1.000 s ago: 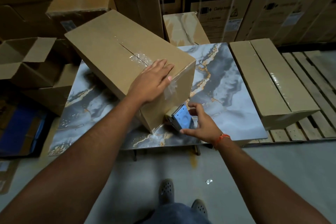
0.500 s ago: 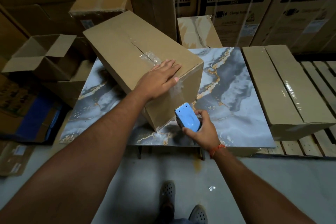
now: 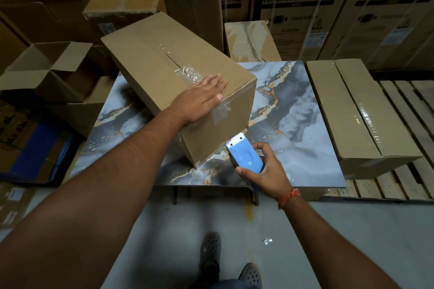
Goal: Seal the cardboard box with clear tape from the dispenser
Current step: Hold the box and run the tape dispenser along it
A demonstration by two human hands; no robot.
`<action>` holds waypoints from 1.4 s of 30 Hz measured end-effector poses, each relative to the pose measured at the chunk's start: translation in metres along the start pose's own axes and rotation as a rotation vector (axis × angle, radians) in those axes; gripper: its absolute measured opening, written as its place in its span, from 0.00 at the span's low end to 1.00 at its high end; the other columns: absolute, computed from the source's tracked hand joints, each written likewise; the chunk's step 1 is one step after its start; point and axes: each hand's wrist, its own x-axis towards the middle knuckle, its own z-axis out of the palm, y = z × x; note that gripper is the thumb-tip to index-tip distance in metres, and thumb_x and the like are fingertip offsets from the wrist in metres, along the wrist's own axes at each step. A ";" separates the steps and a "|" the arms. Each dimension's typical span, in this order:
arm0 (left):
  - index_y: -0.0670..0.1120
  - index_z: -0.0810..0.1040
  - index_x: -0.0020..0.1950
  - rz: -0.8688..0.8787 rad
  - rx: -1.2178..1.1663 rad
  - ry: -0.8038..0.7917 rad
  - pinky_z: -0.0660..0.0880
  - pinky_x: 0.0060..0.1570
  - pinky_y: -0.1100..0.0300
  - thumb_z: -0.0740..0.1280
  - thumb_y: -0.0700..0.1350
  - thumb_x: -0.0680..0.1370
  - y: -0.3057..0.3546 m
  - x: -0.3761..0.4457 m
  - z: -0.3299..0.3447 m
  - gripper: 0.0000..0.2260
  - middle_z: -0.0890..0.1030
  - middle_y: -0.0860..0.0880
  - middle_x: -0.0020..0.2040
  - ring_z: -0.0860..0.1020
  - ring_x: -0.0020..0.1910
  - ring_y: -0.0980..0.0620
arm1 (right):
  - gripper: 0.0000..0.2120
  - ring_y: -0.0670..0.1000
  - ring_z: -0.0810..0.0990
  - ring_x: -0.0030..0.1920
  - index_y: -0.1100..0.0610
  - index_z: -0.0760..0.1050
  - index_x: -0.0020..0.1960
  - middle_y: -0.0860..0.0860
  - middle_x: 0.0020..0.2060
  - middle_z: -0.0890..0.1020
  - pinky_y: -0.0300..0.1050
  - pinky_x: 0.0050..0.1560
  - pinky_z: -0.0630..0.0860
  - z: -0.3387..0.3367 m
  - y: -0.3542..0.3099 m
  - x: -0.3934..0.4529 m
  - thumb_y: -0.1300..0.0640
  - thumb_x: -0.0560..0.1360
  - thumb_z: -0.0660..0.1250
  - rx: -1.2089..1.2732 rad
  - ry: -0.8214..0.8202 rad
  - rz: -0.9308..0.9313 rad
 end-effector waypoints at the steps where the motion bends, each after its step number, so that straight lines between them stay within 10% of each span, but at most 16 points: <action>1: 0.55 0.53 0.83 -0.001 0.010 -0.001 0.49 0.81 0.50 0.45 0.60 0.82 0.000 0.000 0.000 0.29 0.50 0.52 0.84 0.47 0.83 0.51 | 0.31 0.42 0.84 0.47 0.49 0.67 0.62 0.45 0.48 0.83 0.43 0.43 0.84 0.001 -0.002 -0.001 0.50 0.67 0.82 -0.007 0.010 -0.010; 17: 0.59 0.50 0.83 0.114 0.038 -0.058 0.48 0.81 0.49 0.44 0.59 0.85 -0.011 0.000 -0.003 0.25 0.48 0.55 0.84 0.44 0.83 0.53 | 0.30 0.40 0.81 0.44 0.50 0.67 0.56 0.41 0.46 0.78 0.30 0.35 0.75 0.007 0.001 0.003 0.43 0.64 0.81 -0.102 0.069 0.042; 23: 0.59 0.51 0.83 0.119 0.034 -0.040 0.48 0.81 0.50 0.45 0.58 0.85 -0.012 0.001 -0.001 0.25 0.49 0.55 0.84 0.45 0.83 0.53 | 0.34 0.48 0.82 0.34 0.43 0.62 0.63 0.48 0.36 0.84 0.44 0.36 0.80 0.012 0.009 -0.019 0.51 0.66 0.80 -0.014 0.134 -0.113; 27: 0.58 0.51 0.83 0.117 0.028 -0.034 0.46 0.80 0.53 0.45 0.58 0.85 -0.010 0.002 -0.001 0.25 0.49 0.55 0.84 0.45 0.83 0.54 | 0.32 0.49 0.81 0.34 0.41 0.60 0.59 0.49 0.38 0.83 0.50 0.34 0.79 0.007 0.017 -0.031 0.51 0.66 0.79 -0.029 0.122 -0.201; 32: 0.58 0.51 0.83 0.117 0.041 -0.033 0.47 0.80 0.52 0.45 0.58 0.84 -0.010 0.001 -0.002 0.26 0.49 0.55 0.84 0.45 0.83 0.53 | 0.30 0.42 0.81 0.42 0.43 0.65 0.63 0.44 0.47 0.81 0.33 0.37 0.74 -0.002 0.011 -0.027 0.55 0.69 0.80 -0.059 0.073 -0.285; 35: 0.57 0.51 0.83 0.114 0.040 -0.034 0.47 0.80 0.51 0.45 0.58 0.84 -0.009 0.001 -0.002 0.26 0.50 0.54 0.84 0.45 0.83 0.53 | 0.23 0.42 0.81 0.54 0.47 0.74 0.64 0.36 0.59 0.78 0.42 0.47 0.81 -0.007 0.011 -0.030 0.54 0.72 0.78 -0.066 0.029 -0.363; 42: 0.57 0.51 0.83 0.108 0.051 -0.045 0.48 0.80 0.49 0.44 0.59 0.84 -0.008 0.000 -0.004 0.27 0.49 0.53 0.85 0.45 0.83 0.52 | 0.26 0.48 0.82 0.43 0.44 0.70 0.64 0.32 0.56 0.74 0.51 0.33 0.80 -0.007 0.019 -0.020 0.54 0.71 0.77 -0.139 -0.058 -0.313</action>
